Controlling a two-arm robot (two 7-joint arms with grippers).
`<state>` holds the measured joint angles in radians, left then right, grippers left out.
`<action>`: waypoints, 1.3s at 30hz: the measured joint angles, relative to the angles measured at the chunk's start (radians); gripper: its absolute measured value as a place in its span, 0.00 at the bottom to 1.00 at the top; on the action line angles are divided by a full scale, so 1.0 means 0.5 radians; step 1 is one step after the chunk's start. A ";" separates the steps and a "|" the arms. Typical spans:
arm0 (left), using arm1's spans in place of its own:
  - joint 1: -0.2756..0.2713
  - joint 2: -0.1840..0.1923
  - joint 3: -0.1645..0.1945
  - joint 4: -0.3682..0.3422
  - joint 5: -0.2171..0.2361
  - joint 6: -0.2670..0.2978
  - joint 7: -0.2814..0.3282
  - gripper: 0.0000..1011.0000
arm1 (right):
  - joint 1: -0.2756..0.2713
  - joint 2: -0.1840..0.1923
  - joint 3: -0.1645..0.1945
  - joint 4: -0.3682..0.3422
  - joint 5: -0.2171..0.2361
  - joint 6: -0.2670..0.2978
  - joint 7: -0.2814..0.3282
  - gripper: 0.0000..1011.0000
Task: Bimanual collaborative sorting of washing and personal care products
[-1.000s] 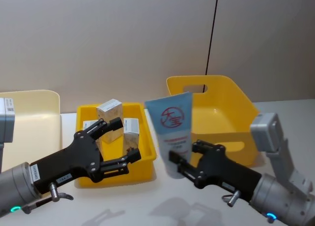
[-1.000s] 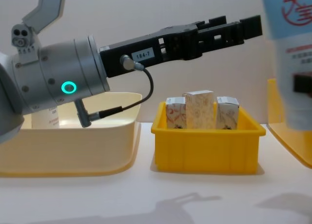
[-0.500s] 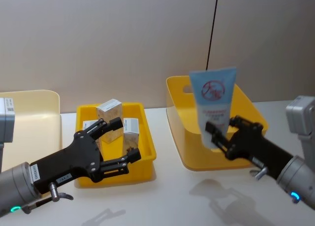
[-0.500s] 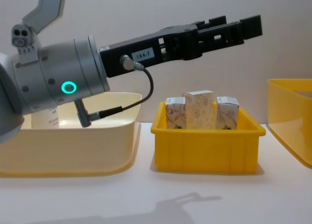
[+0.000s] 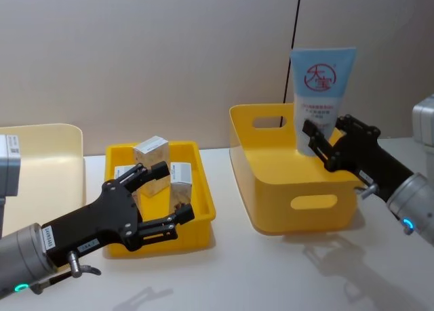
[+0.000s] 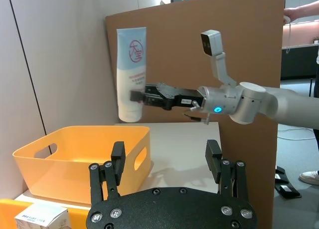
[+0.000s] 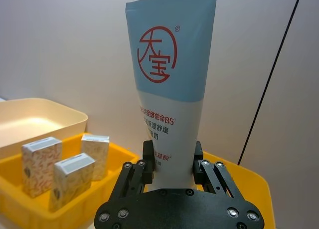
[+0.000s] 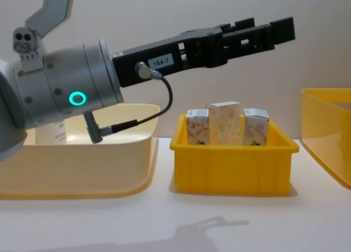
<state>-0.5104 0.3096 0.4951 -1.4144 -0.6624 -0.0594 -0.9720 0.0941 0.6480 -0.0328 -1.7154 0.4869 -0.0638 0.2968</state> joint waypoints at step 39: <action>0.000 0.000 0.000 0.000 0.000 0.000 0.000 0.99 | 0.272 -0.246 -0.138 0.364 -0.109 0.366 -0.222 0.42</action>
<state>-0.5104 0.3096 0.4951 -1.4144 -0.6624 -0.0594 -0.9719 0.2301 0.5250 -0.1018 -1.5334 0.4323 0.1189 0.1858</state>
